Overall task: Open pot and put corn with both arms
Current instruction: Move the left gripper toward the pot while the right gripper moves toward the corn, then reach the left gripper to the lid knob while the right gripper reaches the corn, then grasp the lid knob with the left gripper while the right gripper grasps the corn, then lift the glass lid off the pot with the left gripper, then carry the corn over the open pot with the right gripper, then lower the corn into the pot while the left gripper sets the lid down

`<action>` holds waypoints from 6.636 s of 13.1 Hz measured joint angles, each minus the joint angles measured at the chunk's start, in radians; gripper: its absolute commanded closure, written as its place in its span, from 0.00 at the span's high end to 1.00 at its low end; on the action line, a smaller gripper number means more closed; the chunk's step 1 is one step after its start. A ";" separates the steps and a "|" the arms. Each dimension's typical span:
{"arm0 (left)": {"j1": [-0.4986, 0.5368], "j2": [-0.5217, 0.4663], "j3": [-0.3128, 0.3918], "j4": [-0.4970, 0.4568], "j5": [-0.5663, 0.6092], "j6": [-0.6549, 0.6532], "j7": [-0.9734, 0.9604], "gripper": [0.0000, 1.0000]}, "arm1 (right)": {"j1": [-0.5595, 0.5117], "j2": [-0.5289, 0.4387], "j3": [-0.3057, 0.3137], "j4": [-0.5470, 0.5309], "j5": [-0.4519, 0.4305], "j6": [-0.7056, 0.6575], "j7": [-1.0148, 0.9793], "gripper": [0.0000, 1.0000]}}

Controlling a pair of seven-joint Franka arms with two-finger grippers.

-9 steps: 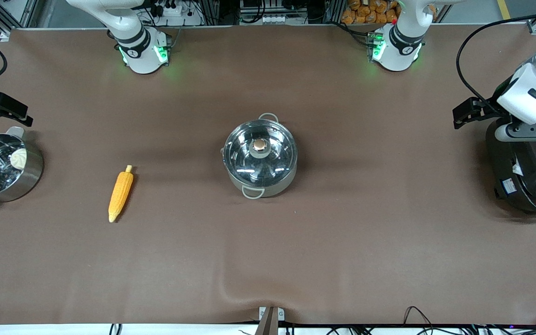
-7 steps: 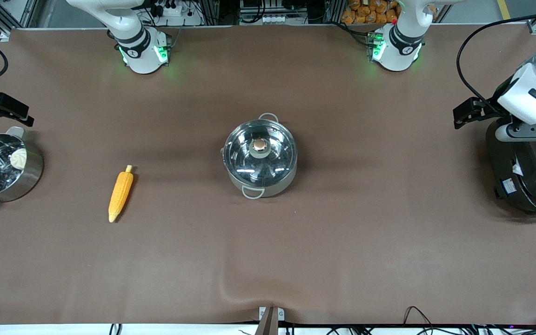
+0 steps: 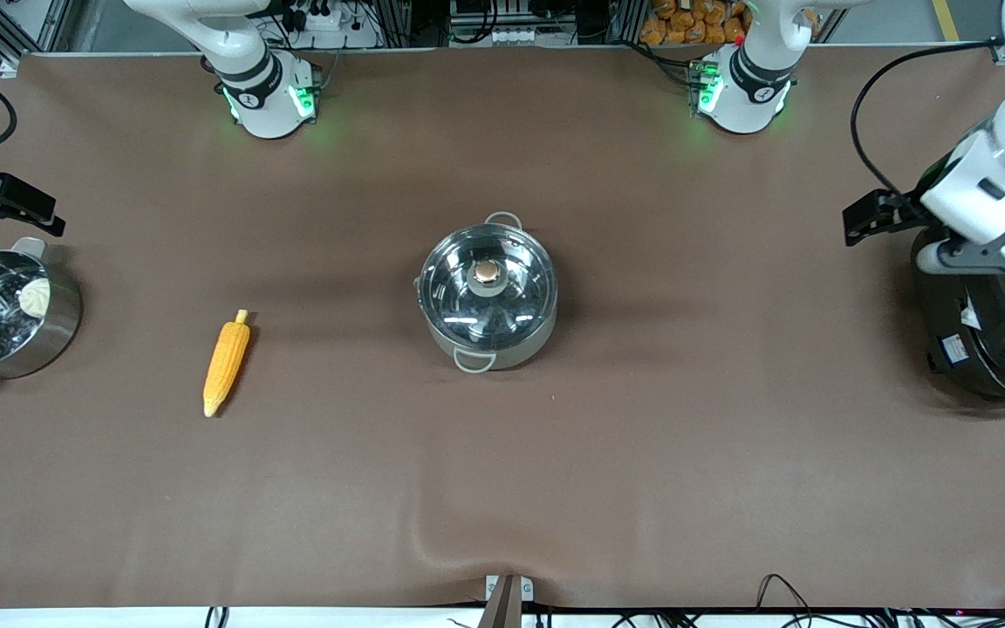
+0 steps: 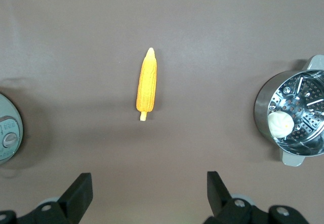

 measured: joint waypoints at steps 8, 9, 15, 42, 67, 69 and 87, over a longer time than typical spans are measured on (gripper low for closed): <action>-0.243 0.175 -0.034 0.040 -0.008 0.130 -0.478 1.00 | 0.010 0.267 0.005 -0.043 0.061 0.179 0.008 1.00; -0.285 0.206 -0.036 0.071 -0.008 0.141 -0.578 1.00 | 0.015 0.307 0.005 -0.049 0.062 0.218 0.011 1.00; -0.517 0.371 -0.032 0.168 -0.008 0.336 -1.087 1.00 | 0.021 0.364 0.004 -0.231 0.064 0.434 0.038 1.00; -0.721 0.595 -0.014 0.245 -0.003 0.431 -1.236 0.00 | 0.055 0.560 -0.003 -0.360 0.066 0.782 0.153 0.13; -0.079 0.321 -0.017 -0.310 0.029 0.614 -0.419 0.00 | 0.157 0.425 0.428 0.101 0.087 0.142 -0.288 0.18; -0.066 0.323 -0.015 -0.370 0.029 0.678 -0.419 0.00 | 0.236 0.431 0.431 0.101 0.032 0.203 -0.299 0.21; -0.037 0.182 -0.020 -0.440 0.029 0.831 -0.415 1.00 | 0.557 0.599 0.430 0.101 -0.405 0.326 -0.137 0.33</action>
